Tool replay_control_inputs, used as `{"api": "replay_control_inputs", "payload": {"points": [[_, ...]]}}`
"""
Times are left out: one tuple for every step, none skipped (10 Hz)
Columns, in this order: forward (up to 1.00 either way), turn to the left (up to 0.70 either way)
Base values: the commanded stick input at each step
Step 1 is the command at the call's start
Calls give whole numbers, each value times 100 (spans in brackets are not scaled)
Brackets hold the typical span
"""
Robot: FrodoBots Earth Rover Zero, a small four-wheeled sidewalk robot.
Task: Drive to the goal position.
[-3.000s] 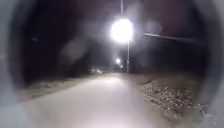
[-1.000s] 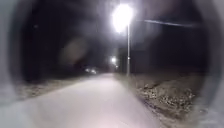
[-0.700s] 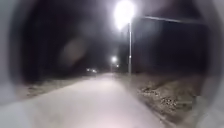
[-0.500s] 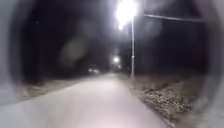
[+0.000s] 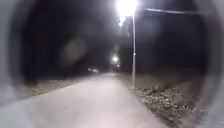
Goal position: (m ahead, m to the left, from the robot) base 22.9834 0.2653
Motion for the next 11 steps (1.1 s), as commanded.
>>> {"api": "replay_control_inputs", "payload": {"points": [[100, 0], [100, 0], [100, 0], [100, 8], [100, 31], [100, 40], [100, 40], [100, 0], [100, 0], [100, 0], [100, 0]]}}
